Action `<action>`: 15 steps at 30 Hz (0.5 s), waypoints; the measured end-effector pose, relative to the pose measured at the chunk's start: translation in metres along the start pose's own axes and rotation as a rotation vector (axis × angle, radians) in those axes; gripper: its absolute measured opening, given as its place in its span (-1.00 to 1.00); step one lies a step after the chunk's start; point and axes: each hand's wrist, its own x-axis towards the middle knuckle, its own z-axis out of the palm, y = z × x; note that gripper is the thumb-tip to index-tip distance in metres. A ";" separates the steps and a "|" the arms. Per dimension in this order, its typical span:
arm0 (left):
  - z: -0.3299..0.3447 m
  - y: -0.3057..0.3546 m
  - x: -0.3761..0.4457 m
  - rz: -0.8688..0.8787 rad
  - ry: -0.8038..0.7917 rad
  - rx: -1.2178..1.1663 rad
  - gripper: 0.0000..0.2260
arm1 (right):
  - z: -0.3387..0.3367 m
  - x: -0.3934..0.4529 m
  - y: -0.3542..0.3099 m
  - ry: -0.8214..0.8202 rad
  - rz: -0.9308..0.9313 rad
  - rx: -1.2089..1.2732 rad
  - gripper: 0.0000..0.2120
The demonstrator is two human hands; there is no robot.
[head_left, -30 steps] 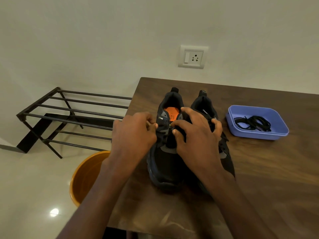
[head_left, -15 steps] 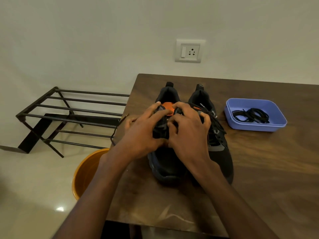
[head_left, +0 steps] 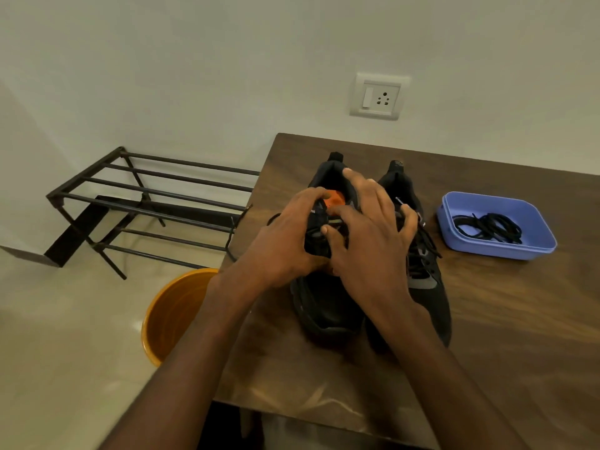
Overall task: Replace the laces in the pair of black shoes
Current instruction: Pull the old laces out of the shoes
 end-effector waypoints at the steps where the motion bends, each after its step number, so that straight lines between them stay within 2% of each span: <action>1: 0.000 -0.001 0.001 -0.004 -0.007 -0.014 -0.06 | 0.001 0.000 0.002 -0.015 0.002 0.005 -0.76; 3: 0.000 -0.002 0.002 -0.009 -0.026 -0.015 -0.02 | 0.001 0.000 0.006 -0.038 0.019 0.038 -0.86; 5: 0.001 -0.003 0.002 -0.019 -0.035 -0.030 0.01 | -0.001 -0.001 0.010 0.011 0.043 0.099 -0.92; 9: 0.002 -0.003 0.004 -0.048 -0.043 -0.090 0.02 | -0.011 -0.008 0.024 0.338 0.139 0.191 -0.92; 11: 0.002 -0.004 0.005 -0.052 -0.046 -0.096 0.01 | -0.016 -0.010 0.024 0.416 0.146 0.151 -0.86; 13: 0.002 -0.005 0.004 -0.047 -0.042 -0.098 0.00 | -0.016 -0.006 0.018 0.312 0.064 0.037 -0.74; 15: 0.003 -0.006 0.003 -0.035 -0.030 -0.090 0.00 | -0.009 -0.002 0.010 0.117 -0.016 -0.035 -0.72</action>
